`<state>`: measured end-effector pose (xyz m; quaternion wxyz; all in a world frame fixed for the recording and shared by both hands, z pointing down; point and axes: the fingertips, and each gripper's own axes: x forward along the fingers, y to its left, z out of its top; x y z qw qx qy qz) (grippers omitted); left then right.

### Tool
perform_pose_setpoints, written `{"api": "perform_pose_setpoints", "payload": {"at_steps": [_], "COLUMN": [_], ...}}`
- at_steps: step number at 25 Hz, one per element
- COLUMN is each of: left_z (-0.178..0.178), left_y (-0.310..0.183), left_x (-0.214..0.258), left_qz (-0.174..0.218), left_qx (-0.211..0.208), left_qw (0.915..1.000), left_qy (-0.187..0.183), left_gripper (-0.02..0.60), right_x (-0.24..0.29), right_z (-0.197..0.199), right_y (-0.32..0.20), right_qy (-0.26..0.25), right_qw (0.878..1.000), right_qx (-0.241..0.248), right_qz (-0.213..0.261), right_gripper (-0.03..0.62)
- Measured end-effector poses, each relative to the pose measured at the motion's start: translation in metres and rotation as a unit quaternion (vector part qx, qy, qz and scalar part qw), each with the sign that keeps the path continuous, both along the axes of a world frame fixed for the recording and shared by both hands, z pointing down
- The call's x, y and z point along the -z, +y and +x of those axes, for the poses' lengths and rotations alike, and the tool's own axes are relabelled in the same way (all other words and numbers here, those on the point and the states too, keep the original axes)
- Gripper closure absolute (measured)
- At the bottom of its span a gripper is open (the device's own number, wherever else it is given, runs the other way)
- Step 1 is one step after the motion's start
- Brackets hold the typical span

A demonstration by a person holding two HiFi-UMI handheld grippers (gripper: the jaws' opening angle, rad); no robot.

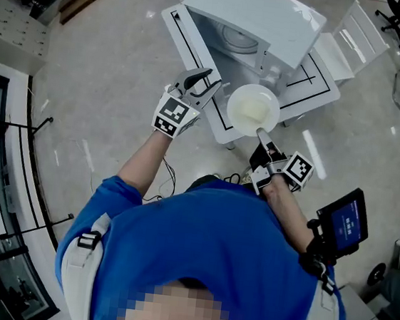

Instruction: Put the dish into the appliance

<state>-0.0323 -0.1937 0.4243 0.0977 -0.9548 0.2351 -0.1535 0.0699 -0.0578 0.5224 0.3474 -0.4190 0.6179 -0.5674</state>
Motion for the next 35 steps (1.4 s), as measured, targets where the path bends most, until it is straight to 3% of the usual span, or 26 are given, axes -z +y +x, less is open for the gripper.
{"api": "perform_pose_setpoints", "payload": {"at_steps": [20,35], "left_z": [-0.163,-0.234], "left_y": [-0.023,-0.047], "left_x": [-0.013,-0.007], "left_qz": [-0.009,-0.024], "left_qx": [0.122,0.204], "left_qw": [0.9924,0.9778], "left_qy": [0.011,0.042], "left_gripper": [0.439,0.440], "right_x": [-0.007,0.001], "right_z": [-0.090,-0.107], "right_y": [-0.028,-0.033], "right_qy": [0.005,0.008], "right_qw": [0.997,0.995], "right_qx": [0.081,0.099], "right_qz": [0.006,0.010], "right_gripper": [0.580,0.580]}}
